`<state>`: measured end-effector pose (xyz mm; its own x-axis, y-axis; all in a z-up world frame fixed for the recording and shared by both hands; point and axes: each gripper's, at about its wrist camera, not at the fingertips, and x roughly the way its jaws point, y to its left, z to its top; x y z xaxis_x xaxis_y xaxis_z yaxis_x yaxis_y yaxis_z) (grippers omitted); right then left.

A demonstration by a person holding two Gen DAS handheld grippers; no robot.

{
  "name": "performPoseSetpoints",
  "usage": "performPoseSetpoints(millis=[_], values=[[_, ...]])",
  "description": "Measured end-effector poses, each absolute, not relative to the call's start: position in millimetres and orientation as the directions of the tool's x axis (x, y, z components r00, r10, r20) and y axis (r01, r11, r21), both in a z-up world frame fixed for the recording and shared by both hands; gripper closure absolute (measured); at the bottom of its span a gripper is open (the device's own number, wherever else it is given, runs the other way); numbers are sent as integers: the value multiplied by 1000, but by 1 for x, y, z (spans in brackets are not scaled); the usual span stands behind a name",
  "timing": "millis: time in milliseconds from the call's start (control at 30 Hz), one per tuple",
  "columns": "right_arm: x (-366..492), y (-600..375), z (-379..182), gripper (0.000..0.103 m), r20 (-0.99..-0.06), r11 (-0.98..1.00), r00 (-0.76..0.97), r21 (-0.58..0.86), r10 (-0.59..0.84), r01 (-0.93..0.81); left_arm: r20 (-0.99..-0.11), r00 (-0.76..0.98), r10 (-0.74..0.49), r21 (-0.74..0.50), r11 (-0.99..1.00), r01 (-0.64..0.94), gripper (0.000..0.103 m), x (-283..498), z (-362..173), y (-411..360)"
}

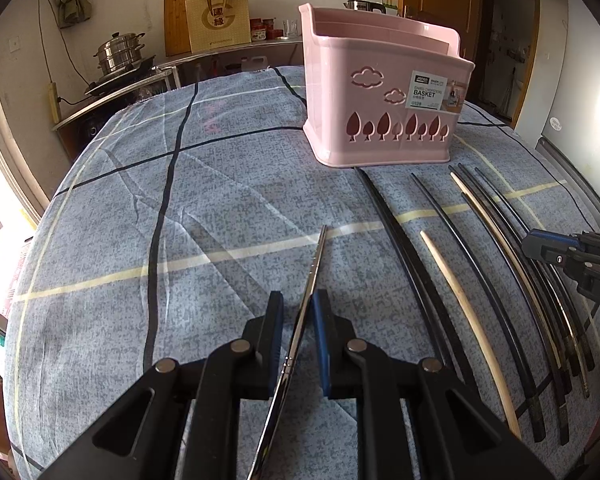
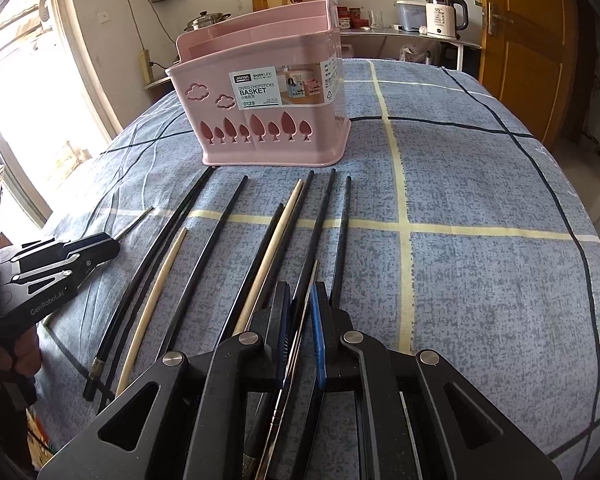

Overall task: Organize utensils
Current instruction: 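Close the left gripper on one metal chopstick while the right gripper grasps the other metal chopstick, then lift both metal chopsticks and lower them into the pink basket with both grippers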

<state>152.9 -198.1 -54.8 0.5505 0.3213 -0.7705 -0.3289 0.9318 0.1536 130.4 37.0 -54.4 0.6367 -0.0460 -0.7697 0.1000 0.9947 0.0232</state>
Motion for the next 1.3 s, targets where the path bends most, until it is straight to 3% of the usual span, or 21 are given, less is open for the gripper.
performPoseSetpoints(millis=[233, 633, 967, 1100, 1300], values=[[148, -212, -52, 92, -758, 921, 544, 200, 361, -333, -769, 637, -46, 23, 995, 99, 87, 130, -55, 37], [139, -185, -57, 92, -792, 926, 558, 23, 246, -376, -770, 638, -16, 53, 995, 88, 87, 130, -55, 32], [167, -185, -55, 96, -808, 932, 536, 46, 246, -358, -796, 605, -28, 62, 990, 127, 87, 150, -53, 26], [167, -185, -53, 99, -807, 929, 531, 55, 257, -365, -813, 578, -70, 28, 987, 158, 96, 158, -51, 25], [158, -194, -30, 99, -758, 923, 574, 94, 309, -373, -781, 608, -143, -43, 983, 176, 97, 151, -29, 26]])
